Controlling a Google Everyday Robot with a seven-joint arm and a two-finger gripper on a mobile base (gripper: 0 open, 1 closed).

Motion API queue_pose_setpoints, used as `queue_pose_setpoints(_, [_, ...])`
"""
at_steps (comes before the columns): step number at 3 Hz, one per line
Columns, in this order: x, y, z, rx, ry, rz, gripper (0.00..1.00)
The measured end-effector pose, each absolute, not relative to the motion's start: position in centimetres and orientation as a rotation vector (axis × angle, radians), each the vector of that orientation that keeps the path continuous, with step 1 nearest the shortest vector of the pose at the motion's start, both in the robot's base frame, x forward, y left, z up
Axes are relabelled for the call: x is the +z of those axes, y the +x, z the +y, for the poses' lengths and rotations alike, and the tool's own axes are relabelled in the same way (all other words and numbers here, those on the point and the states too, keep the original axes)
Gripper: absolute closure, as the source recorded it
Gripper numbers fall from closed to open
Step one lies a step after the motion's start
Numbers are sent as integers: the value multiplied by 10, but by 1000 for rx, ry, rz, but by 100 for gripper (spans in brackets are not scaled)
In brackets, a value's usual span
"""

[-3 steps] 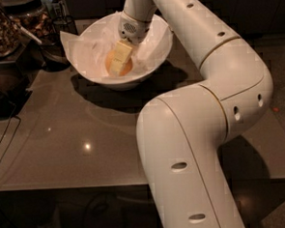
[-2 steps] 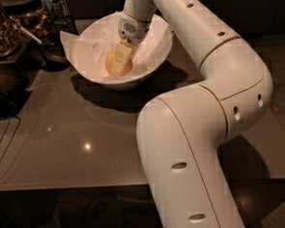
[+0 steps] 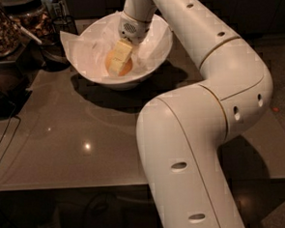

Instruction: Pick orange from white bowl

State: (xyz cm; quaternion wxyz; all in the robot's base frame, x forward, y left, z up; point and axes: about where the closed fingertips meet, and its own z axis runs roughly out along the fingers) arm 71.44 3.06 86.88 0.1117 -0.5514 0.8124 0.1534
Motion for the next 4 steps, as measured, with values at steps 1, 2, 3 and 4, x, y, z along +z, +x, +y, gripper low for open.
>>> queue_pose_setpoints(1, [869, 714, 31, 451, -1619, 2385, 0])
queue_pose_setpoints(2, [869, 714, 31, 451, -1619, 2385, 0])
queue_pose_setpoints(3, [867, 722, 40, 449, -1627, 2341, 0])
queue_pose_setpoints(4, [860, 724, 49, 458, -1673, 2310, 5])
